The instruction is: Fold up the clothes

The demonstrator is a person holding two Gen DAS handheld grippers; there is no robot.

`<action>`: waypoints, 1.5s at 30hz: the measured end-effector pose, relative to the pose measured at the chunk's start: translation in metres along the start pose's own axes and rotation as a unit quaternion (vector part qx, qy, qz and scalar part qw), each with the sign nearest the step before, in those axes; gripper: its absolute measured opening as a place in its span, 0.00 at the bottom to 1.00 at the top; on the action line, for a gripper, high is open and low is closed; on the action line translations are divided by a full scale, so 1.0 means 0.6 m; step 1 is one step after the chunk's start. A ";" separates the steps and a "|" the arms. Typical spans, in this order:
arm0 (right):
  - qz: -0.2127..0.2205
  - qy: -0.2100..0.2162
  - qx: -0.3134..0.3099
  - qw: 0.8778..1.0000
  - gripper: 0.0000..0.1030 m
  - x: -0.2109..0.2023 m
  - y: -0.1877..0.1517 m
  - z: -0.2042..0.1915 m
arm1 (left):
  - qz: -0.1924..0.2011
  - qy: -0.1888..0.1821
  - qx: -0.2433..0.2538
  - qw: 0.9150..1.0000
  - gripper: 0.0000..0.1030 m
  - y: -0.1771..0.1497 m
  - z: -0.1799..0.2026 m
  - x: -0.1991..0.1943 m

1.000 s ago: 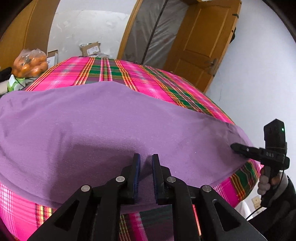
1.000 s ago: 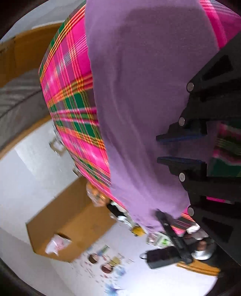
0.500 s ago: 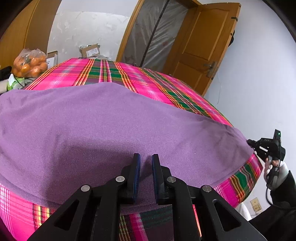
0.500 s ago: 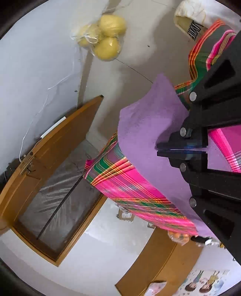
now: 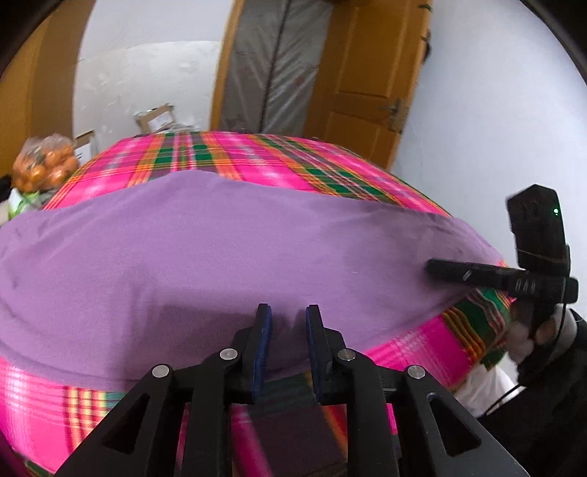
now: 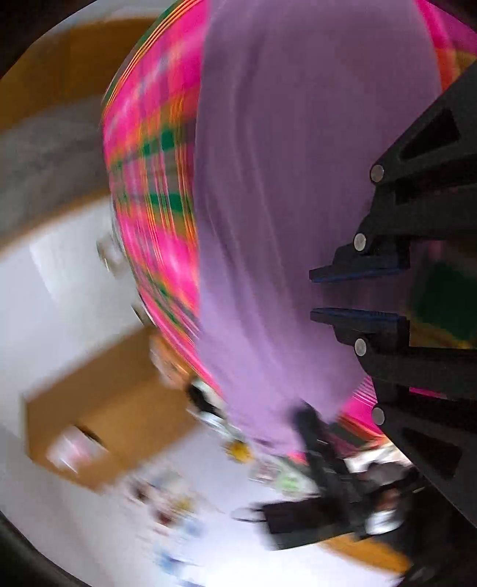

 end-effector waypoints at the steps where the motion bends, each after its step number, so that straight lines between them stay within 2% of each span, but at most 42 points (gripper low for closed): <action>1: -0.005 0.001 -0.020 1.000 0.16 0.002 -0.005 -0.012 | 0.001 -0.008 0.008 1.000 0.18 -0.002 0.011 0.000; 4: -0.018 0.006 -0.069 0.997 0.16 0.007 -0.018 -0.041 | 0.006 -0.020 0.018 1.000 0.18 -0.003 0.027 -0.002; 8: -0.028 0.011 -0.078 0.996 0.14 -0.003 -0.022 -0.044 | 0.005 -0.030 0.010 0.999 0.18 -0.003 0.016 -0.004; 10: -0.024 0.001 -0.070 0.997 0.12 -0.008 -0.016 -0.032 | 0.007 -0.011 -0.008 1.000 0.18 0.000 -0.013 -0.005; 13: -0.006 -0.015 -0.026 1.000 0.13 -0.010 0.000 -0.005 | 0.008 0.034 -0.071 0.997 0.18 0.001 -0.095 -0.007; 17: 0.008 -0.025 0.021 0.999 0.12 -0.014 0.021 0.029 | 0.013 0.089 -0.166 0.982 0.17 -0.009 -0.222 -0.028; 22: 0.029 -0.031 0.054 0.998 0.14 -0.018 0.056 0.056 | 0.020 0.171 -0.219 0.960 0.17 -0.017 -0.337 -0.061; 26: 0.032 -0.024 0.063 0.997 0.14 -0.004 0.076 0.058 | 0.039 0.219 -0.281 0.933 0.19 -0.007 -0.413 -0.083; 28: 0.030 -0.020 0.061 0.997 0.14 0.004 0.083 0.053 | 0.044 0.230 -0.294 0.927 0.19 0.000 -0.439 -0.087; 29: 0.028 -0.018 0.058 0.998 0.14 0.008 0.085 0.050 | 0.046 0.233 -0.297 0.925 0.19 0.003 -0.448 -0.089; 33: 0.020 -0.009 0.053 0.998 0.14 0.021 0.090 0.040 | 0.049 0.216 -0.274 0.936 0.19 0.032 -0.450 -0.071; 34: 0.019 -0.009 0.055 0.998 0.14 0.024 0.092 0.039 | 0.041 0.223 -0.276 0.934 0.19 0.029 -0.457 -0.062; 36: 0.017 -0.008 0.057 0.998 0.14 0.029 0.095 0.038 | 0.021 0.238 -0.296 0.925 0.19 0.008 -0.479 -0.052; 38: 0.021 -0.010 0.061 0.998 0.14 0.028 0.098 0.042 | 0.024 0.232 -0.322 0.917 0.14 -0.015 -0.494 -0.056; 39: 0.022 -0.012 0.063 0.998 0.14 0.028 0.099 0.045 | 0.029 0.234 -0.326 0.916 0.14 -0.020 -0.497 -0.061; 41: 0.021 -0.015 0.069 0.997 0.14 0.030 0.099 0.050 | 0.039 0.237 -0.332 0.912 0.07 -0.030 -0.501 -0.071; 45: 0.015 -0.013 0.076 0.997 0.14 0.042 0.104 0.053 | 0.038 0.236 -0.331 0.913 0.07 -0.027 -0.494 -0.077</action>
Point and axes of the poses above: each gripper's, at about its wrist camera, not at the fingertips, and x roughly the way its jaws point, z to its right, y to its top, the point moved 9 cm from there along x, roughly the way its jaws point, and after that the axes turned 13 degrees about y, right-handed, at the moved point
